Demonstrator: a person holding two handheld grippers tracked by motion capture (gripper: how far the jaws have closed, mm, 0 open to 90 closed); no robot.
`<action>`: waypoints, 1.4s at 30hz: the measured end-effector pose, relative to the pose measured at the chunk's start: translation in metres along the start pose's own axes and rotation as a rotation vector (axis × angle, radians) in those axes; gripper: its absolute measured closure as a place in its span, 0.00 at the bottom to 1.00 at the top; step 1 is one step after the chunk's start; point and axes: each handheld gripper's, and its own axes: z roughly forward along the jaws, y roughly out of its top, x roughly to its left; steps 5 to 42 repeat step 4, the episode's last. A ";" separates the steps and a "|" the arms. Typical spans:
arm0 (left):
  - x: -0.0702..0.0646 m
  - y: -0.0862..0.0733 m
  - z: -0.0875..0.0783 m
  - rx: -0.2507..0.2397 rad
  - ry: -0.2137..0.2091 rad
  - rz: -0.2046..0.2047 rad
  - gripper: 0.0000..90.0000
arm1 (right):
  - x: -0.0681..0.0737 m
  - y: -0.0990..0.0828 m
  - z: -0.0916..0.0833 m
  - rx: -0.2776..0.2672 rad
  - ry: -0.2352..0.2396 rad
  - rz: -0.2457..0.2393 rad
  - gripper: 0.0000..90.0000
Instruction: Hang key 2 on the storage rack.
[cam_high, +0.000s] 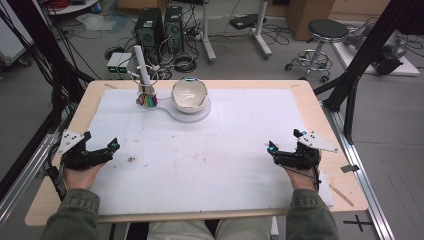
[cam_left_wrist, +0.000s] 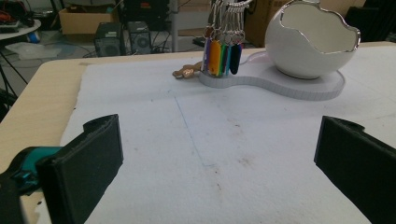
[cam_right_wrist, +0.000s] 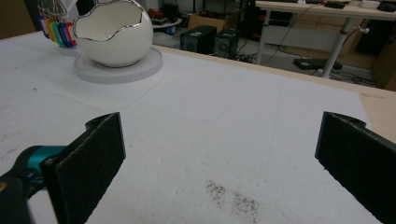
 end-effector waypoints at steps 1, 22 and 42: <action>0.000 0.000 0.000 0.000 -0.005 0.002 0.02 | 0.000 0.000 0.000 0.002 0.000 -0.001 0.01; 0.000 0.000 0.000 -0.008 -0.012 0.002 0.02 | 0.000 0.000 0.000 0.001 0.002 -0.002 0.01; 0.000 0.000 0.000 -0.008 -0.012 0.002 0.02 | 0.000 0.000 0.000 0.001 0.002 -0.002 0.01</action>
